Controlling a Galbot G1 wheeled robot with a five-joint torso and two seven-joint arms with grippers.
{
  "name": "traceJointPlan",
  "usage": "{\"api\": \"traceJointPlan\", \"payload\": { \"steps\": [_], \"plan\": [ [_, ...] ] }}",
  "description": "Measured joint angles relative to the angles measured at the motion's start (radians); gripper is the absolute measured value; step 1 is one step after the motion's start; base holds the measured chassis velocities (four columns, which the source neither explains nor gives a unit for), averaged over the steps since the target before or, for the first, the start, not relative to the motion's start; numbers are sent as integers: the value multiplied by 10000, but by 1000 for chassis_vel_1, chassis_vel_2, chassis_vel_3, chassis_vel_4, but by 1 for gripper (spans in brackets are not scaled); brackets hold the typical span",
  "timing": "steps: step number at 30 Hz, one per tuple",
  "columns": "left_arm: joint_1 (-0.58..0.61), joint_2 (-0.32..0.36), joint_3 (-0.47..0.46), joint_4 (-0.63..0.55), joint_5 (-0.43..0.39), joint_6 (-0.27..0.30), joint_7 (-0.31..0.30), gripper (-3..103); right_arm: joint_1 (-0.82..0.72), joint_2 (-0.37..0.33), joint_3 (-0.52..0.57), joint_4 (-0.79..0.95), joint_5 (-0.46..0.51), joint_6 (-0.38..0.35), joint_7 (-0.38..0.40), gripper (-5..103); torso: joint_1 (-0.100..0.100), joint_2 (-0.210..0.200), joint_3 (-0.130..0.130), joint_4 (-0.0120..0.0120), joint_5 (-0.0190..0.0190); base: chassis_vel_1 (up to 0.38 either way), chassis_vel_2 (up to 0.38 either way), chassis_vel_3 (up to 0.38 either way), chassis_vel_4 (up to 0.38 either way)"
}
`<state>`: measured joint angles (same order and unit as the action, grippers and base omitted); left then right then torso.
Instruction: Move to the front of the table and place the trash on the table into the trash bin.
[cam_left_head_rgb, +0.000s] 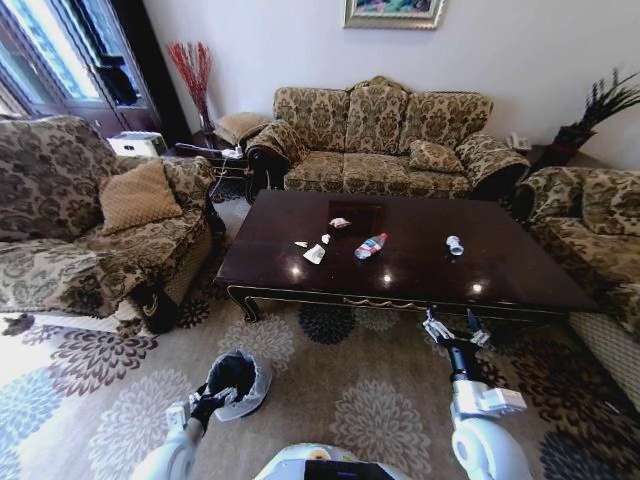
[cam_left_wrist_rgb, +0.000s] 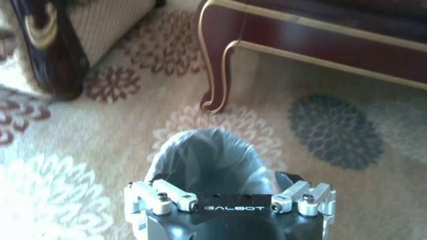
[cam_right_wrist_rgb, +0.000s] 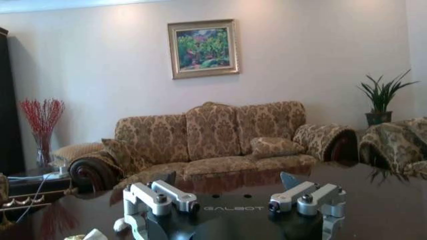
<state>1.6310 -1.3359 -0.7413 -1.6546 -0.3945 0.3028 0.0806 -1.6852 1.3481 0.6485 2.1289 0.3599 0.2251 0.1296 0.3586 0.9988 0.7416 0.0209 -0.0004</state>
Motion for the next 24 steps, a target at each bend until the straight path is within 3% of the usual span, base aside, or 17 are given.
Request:
{"api": "traceJointPlan", "payload": {
  "steps": [7, 13, 18, 24],
  "plan": [
    [-2062, 716, 162, 2925, 90, -334, -65, 100, -1, -36, 13, 132, -191, -358, 1, 100, 0, 0, 0, -4, 2, 0, 0, 0, 0],
    [-2891, 1047, 331, 4267, 308, -164, -13, 100, 12, -106, 64, 269, -197, -572, 0, 100, 0, 0, 0, -2, 2, 0, 0, 0, 0],
    [-3409, 1213, 467, 5350, 290, 250, 506, 100, -75, -27, 61, 316, -296, -663, 0, 100, 0, 0, 0, 0, 1, 0, 0, 0, 0],
    [-4327, 1336, 826, 6995, 680, -76, 1055, 99, -115, 87, 62, 226, -434, -758, 0, 100, -1, 0, 0, 0, 1, 0, 0, 0, 0]
  ]
}}
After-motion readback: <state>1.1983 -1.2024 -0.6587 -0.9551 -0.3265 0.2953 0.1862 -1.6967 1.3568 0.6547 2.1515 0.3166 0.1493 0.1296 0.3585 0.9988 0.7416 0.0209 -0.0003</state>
